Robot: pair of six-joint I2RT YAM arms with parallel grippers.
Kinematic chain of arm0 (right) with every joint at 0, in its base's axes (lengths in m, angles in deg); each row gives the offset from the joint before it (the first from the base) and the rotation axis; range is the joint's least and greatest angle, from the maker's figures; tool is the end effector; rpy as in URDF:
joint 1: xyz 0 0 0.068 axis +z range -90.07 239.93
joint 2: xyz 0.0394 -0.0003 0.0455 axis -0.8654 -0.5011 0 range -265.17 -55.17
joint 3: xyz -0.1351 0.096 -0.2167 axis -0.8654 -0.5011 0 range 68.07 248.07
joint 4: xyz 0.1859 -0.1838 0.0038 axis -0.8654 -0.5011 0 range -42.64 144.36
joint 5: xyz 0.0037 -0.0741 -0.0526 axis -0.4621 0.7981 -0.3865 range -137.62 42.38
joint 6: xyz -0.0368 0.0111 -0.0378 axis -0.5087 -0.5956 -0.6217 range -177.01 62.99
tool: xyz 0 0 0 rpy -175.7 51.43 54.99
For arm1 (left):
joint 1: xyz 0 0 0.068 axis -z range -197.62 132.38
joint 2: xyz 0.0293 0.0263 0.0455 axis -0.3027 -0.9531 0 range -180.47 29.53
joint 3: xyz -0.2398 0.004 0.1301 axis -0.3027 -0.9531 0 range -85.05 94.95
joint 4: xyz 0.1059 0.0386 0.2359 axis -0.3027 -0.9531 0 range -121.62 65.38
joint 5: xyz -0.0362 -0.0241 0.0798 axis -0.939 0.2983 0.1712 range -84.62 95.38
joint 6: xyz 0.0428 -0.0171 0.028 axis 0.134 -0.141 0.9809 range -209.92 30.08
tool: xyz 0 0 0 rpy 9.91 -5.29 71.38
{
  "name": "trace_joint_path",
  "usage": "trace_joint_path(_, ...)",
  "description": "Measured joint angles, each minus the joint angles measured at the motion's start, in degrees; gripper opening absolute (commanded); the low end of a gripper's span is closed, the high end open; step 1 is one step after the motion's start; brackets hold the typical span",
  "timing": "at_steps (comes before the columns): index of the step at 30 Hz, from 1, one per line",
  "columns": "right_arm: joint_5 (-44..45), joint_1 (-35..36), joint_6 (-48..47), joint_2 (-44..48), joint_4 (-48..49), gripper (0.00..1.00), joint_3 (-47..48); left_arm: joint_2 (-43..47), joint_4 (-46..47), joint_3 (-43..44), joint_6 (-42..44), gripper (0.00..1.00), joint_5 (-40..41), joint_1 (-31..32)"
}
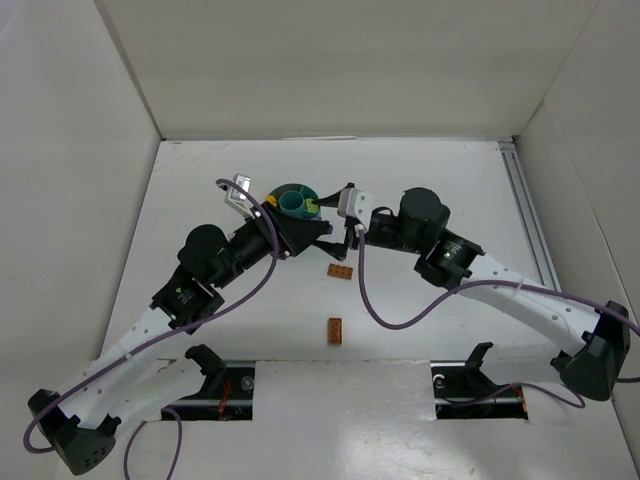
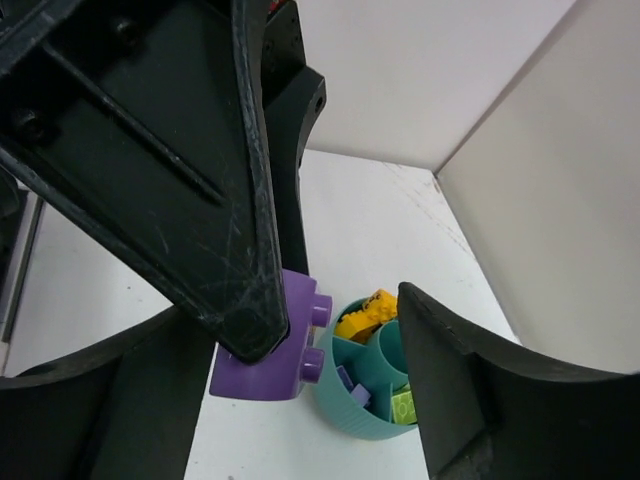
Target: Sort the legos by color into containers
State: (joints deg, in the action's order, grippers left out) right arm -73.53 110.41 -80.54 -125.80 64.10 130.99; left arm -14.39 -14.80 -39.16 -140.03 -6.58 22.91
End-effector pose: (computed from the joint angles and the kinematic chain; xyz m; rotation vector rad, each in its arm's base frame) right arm 0.1720 0.2330 0.3929 -1.2202 1.0091 0.7165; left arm 0.1313 -0.1219 0.3872 0.0684 1.5307 -1.4415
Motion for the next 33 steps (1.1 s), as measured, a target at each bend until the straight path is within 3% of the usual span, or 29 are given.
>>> trace_joint_path(5,0.52,0.0,-0.24,0.11,-0.48,0.53,0.0,0.15,0.63,0.0,0.61,0.23,-0.59,-0.02)
trace_joint_path(13,0.61,0.0,-0.2,0.96,-0.81,0.47,-0.02,0.17,0.72,0.0,0.81,0.23,-0.68,-0.02)
trace_joint_path(18,0.59,0.24,-0.66,1.03,-0.66,0.03,-0.07,0.17,0.92,-0.04,-0.11,0.23,-0.07,-0.02)
trace_joint_path(22,0.92,0.22,-0.63,1.14,-0.74,0.0,-0.07,0.15,1.09,-0.11,-0.28,0.29,-0.07,-0.02)
trace_joint_path(30,1.7,0.22,0.37,1.16,-0.74,0.0,-0.07,0.31,0.35,-0.13,-0.04,0.97,1.4,-0.02)
trace_joint_path(33,1.92,0.17,1.31,1.11,-0.76,0.0,-0.09,0.83,-1.03,-0.15,0.09,1.0,3.32,-0.02)
